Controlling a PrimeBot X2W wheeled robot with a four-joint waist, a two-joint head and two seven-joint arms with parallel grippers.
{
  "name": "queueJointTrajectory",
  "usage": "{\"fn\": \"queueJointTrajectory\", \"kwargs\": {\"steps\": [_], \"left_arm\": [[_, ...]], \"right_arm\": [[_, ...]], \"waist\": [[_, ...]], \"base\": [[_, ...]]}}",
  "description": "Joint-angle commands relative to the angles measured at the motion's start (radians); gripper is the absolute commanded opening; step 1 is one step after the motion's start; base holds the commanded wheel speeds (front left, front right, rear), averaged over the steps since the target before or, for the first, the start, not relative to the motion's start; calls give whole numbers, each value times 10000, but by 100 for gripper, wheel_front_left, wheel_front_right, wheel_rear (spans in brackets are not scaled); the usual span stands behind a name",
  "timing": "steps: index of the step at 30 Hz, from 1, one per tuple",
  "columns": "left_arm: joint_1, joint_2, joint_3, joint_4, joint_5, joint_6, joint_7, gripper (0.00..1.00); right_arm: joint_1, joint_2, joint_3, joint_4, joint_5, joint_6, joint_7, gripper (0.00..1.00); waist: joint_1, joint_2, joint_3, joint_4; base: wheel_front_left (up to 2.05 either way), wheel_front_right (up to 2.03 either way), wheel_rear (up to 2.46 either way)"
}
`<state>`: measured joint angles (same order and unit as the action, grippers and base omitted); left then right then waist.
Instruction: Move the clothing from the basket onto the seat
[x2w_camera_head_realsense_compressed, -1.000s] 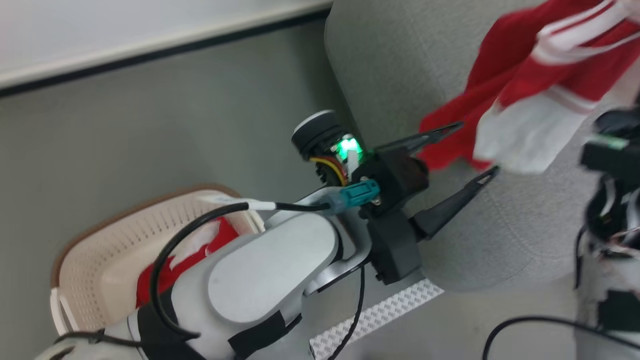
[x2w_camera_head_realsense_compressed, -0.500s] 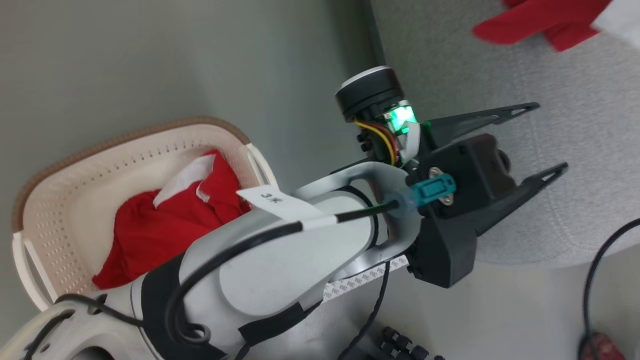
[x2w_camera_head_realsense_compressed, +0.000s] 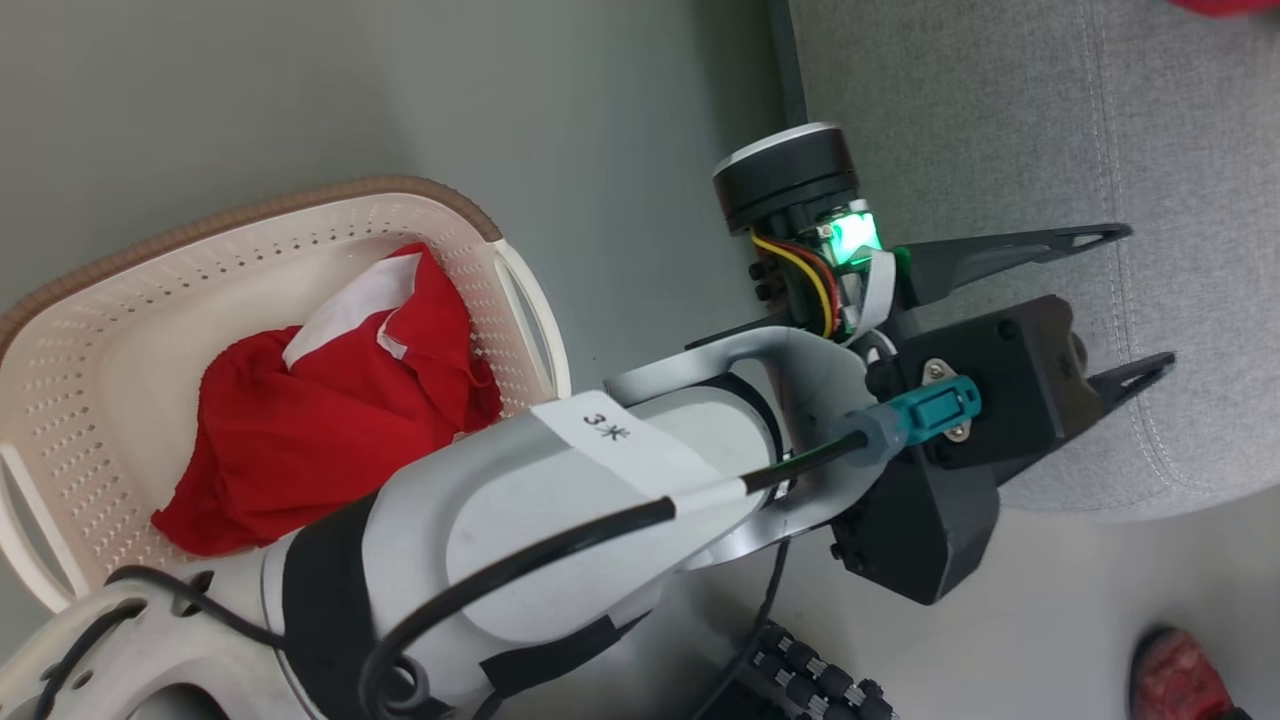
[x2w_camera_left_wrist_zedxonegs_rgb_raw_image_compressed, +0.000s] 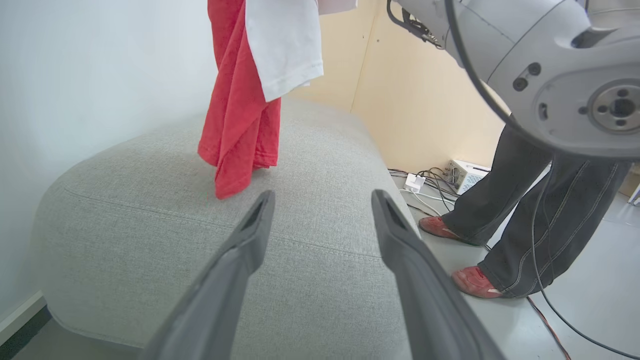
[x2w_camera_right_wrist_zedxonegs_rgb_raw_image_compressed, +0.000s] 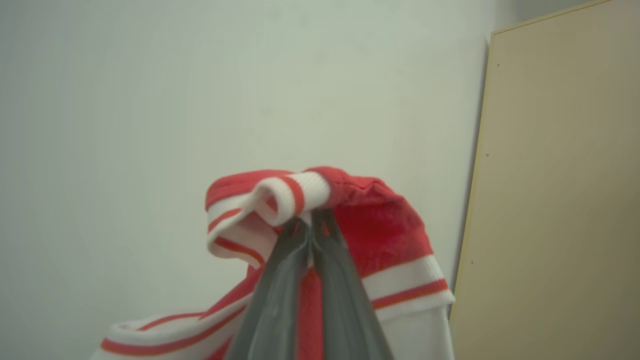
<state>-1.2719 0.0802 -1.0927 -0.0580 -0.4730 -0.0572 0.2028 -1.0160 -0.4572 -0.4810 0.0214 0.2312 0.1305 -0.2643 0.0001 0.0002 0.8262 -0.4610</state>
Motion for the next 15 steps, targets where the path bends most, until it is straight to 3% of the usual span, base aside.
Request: {"fn": "queueJointTrajectory", "kwargs": {"steps": [1, 7, 15], "left_arm": [[-57, 69, -67, -65, -3, -10, 56, 100], [39, 169, -115, -79, -114, 27, 136, 100], [136, 290, -289, -39, -168, 11, 325, 100]], "right_arm": [[-38, -191, -204, 42, -71, 7, -25, 0], [628, 280, 147, 1105, -416, 7, -24, 0], [634, 1384, 434, 4376, -878, 6, -25, 0]], "waist": [[-1, -2, 47, -51], [-1, -2, 152, -171], [-1, -2, 262, -217]], "base": [[0, 0, 0], [0, 0, 0], [0, 0, 0]]}}
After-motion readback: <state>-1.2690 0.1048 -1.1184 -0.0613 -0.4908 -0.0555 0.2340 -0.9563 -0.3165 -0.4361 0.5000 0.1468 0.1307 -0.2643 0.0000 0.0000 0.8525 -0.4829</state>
